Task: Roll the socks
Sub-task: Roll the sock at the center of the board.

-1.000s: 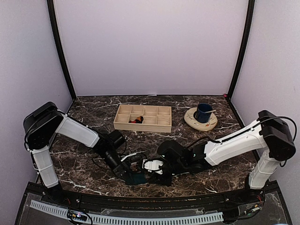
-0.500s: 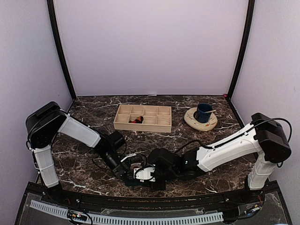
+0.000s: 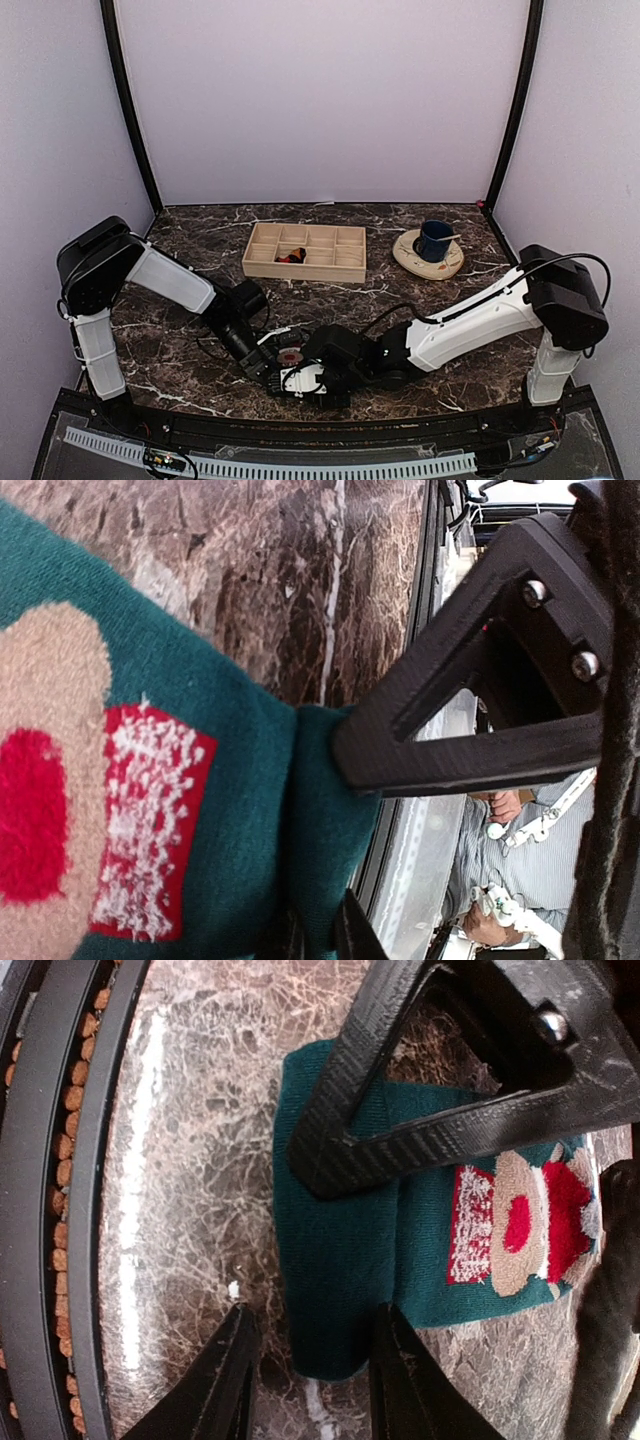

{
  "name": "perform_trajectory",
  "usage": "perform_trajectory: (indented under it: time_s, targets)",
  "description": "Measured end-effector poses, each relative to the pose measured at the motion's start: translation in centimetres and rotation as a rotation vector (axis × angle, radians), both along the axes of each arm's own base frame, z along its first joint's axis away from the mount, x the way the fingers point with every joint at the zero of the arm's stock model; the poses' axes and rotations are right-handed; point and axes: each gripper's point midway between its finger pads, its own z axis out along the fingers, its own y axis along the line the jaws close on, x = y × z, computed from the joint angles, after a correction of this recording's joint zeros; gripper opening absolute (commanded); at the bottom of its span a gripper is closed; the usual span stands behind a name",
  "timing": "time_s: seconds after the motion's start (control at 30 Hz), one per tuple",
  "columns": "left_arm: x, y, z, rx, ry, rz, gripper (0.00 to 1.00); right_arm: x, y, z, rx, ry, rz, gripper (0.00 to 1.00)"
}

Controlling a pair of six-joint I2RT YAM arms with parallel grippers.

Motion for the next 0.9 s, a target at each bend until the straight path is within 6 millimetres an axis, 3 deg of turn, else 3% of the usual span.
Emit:
perform_trajectory:
  time_s: [0.33,0.5,0.63,0.77,0.9]
  targets:
    - [-0.1,0.0,0.0,-0.003,0.007,-0.005,0.11,0.5,0.3,-0.6,-0.025,-0.041,0.016,0.28]
    - [-0.2,0.1,0.0,-0.003,0.011,-0.008,0.12,0.6,0.5,-0.7,-0.027,-0.050,0.020,0.14]
    - [-0.3,0.1,-0.1,-0.001,0.015,-0.010,0.19,0.9,0.6,-0.7,-0.027,-0.048,0.020,0.03]
    - [-0.2,0.2,-0.1,0.004,0.020,-0.003,0.29,1.2,0.8,-0.7,-0.034,-0.028,0.016,0.01]
    - [0.0,0.2,0.2,0.014,0.018,0.008,0.31,1.4,0.6,-0.7,-0.034,0.004,0.003,0.00]
